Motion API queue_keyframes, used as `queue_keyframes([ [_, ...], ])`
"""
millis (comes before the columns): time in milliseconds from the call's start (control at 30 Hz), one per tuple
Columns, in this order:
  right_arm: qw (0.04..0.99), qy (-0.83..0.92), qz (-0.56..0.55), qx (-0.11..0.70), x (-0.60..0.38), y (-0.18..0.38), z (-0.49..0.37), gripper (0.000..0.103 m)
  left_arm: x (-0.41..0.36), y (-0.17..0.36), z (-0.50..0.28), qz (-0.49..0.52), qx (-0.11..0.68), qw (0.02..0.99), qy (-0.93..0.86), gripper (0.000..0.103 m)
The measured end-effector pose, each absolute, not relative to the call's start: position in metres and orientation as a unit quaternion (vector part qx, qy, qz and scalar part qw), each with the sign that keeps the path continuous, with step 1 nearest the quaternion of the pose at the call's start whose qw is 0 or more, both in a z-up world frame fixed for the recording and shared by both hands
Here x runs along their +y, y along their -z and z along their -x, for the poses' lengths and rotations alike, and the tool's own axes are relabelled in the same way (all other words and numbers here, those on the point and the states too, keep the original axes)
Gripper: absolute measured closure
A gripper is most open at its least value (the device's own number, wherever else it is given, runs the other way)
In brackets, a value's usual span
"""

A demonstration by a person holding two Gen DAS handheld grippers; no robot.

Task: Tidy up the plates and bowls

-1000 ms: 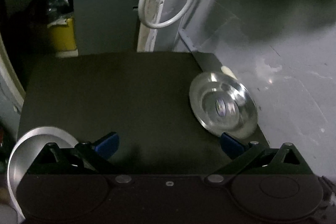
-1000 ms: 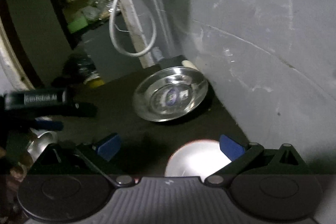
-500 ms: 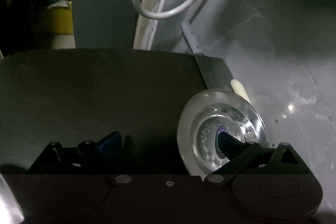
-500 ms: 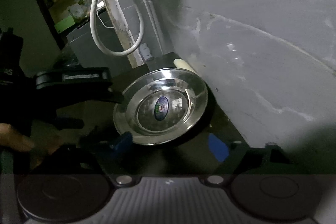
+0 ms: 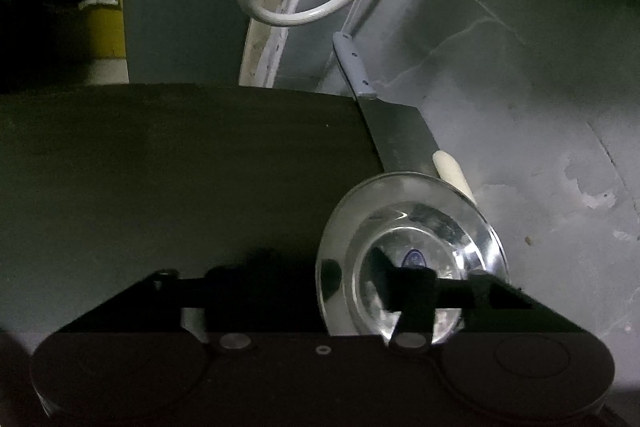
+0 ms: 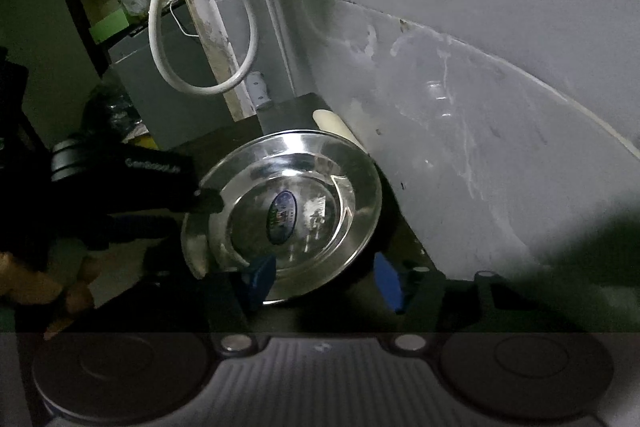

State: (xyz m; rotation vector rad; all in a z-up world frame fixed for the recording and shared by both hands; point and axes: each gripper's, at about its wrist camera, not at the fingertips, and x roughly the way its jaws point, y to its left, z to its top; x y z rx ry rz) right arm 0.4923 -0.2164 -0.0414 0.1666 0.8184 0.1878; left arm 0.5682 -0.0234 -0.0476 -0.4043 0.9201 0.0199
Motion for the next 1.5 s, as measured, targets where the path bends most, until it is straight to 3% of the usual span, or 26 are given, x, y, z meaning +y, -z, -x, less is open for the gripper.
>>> queue_keyframes([
  [167,0.905,-0.09,-0.074,0.409,-0.215,0.047,-0.495,0.059,-0.022,0.053,-0.57,0.204,0.444,0.873,-0.006,0.076],
  [233,0.903,-0.094,-0.077,0.412,-0.215,0.049,-0.496,0.061,-0.021,0.055,-0.569,0.211,0.444,0.871,-0.003,0.077],
  [333,0.902,-0.099,-0.085,0.41,-0.217,0.05,-0.497,0.067,-0.017,0.058,-0.57,0.233,0.445,0.865,0.003,0.086],
  [567,0.906,-0.112,-0.094,0.397,-0.221,0.05,-0.49,0.074,-0.012,0.06,-0.562,0.243,0.445,0.862,0.0,0.087],
  [1067,0.92,-0.143,-0.094,0.354,-0.222,0.032,-0.465,0.074,-0.003,0.048,-0.525,0.238,0.405,0.883,0.017,0.088],
  [1500,0.941,-0.165,-0.091,0.28,-0.223,-0.01,-0.402,0.074,0.002,0.001,-0.463,0.222,0.334,0.915,0.045,0.087],
])
